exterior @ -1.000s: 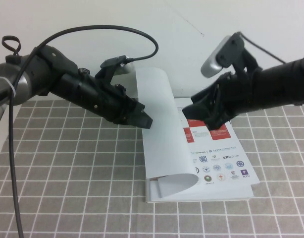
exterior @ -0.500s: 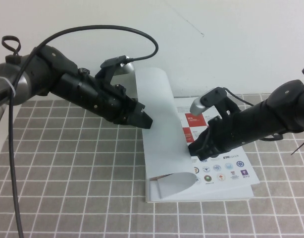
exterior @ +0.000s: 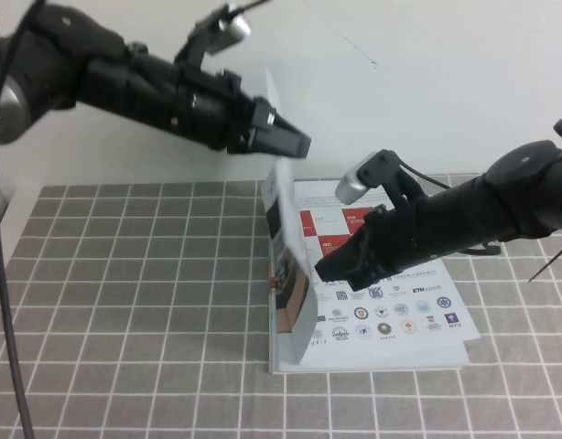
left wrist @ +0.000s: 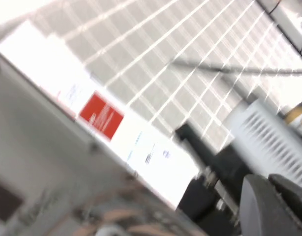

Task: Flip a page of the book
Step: Open the closed book

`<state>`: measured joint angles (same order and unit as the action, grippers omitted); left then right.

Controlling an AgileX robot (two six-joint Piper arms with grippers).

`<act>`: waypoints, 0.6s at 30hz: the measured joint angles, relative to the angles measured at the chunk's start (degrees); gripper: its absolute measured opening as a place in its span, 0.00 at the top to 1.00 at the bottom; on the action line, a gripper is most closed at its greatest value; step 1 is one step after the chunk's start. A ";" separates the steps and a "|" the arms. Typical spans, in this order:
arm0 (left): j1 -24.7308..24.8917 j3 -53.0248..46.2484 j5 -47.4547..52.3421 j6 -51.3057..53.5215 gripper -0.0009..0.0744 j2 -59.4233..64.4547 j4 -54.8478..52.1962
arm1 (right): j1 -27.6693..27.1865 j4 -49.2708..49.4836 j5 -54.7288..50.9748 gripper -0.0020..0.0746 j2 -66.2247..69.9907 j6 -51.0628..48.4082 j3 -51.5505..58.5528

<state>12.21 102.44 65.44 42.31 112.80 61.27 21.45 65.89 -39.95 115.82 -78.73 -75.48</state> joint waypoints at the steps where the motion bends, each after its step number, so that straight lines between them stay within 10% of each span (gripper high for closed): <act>1: 0.00 1.38 0.25 -0.27 0.99 -0.40 -0.10 | 0.13 0.12 -0.47 0.97 0.00 0.00 -0.49; 18: 0.00 11.11 4.89 -4.02 0.99 -1.23 -5.67 | 13.16 1.43 3.39 0.97 2.81 -1.49 -2.86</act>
<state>12.21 113.54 70.33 38.29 111.57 55.60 34.61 67.31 -36.56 118.63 -80.22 -78.34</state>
